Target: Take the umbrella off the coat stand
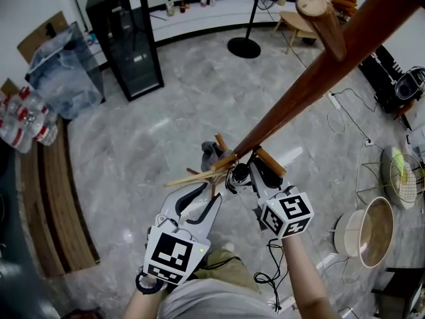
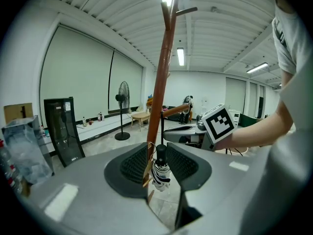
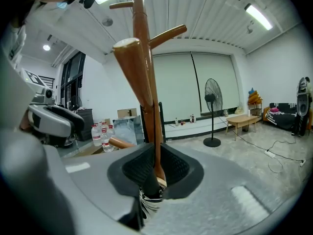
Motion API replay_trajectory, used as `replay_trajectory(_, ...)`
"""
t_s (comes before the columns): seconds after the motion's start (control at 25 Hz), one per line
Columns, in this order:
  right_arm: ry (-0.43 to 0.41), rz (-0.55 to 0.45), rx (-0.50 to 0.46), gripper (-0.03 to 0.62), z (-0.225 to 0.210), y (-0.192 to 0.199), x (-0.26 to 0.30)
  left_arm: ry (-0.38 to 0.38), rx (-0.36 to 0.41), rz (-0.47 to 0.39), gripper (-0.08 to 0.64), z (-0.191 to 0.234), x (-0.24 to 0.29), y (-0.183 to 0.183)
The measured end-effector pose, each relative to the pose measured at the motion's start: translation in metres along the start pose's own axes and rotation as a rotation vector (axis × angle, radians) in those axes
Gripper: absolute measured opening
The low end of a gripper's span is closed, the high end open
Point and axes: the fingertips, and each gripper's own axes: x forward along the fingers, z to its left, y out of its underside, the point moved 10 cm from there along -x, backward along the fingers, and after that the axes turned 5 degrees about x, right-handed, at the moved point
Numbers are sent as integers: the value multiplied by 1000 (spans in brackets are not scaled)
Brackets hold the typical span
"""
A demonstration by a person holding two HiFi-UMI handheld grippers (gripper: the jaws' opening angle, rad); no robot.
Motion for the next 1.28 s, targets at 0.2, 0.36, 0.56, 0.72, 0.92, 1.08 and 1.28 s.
replay_trajectory(0.2,-11,-5,-9,11,1,-2,3,9,5,5,121,-2,1,-1)
replay_trajectory(0.36,-11,-6,-24,6,2,-1,3,22,7,2,121,-5,5,0)
replay_trajectory(0.56,-7,-8,-7,5,3,-1,1,37,12,3,121,-7,8,-2)
replay_trajectory(0.72,-1,-1,-6,3,5,-2,-2,46,13,2,121,-8,10,-2)
replay_trajectory(0.92,14,2,-6,3,8,-1,-9,59,20,10,121,-9,10,-1)
replay_trajectory(1.08,21,-11,19,3,7,-3,-15,67,28,12,120,-9,13,-2)
replay_trajectory(1.28,34,-36,38,3,7,-7,-24,98,42,-3,118,-11,25,-9)
